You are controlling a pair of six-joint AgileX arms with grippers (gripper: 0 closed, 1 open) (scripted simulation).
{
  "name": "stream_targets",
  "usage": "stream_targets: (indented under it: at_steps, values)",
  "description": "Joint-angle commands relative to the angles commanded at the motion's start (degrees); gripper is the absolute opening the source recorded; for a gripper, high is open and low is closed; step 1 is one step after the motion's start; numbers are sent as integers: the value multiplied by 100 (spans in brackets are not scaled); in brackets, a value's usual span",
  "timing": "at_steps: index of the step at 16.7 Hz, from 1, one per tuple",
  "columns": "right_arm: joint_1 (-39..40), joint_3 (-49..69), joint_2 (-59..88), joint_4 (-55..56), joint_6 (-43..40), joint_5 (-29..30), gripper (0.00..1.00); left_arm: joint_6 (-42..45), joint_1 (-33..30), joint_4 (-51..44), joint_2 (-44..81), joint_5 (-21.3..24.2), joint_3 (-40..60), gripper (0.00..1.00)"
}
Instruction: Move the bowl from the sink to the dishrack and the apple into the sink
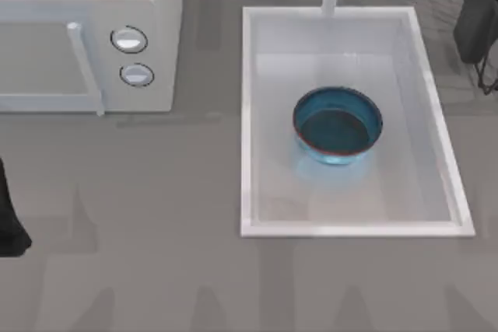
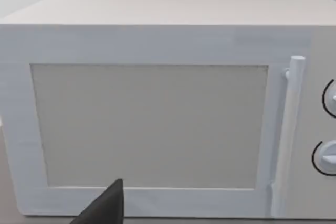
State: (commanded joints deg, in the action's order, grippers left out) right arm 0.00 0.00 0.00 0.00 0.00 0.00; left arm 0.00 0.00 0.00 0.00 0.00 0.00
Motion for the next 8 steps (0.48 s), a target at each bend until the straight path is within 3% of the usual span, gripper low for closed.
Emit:
stream_targets:
  at_steps: [4, 8]
  values:
    - [41, 162, 141, -50, 32, -5, 100, 0, 0, 0, 0, 0, 0, 100]
    - [261, 1176, 1065, -420, 218, 1, 100, 0, 0, 0, 0, 0, 0, 100]
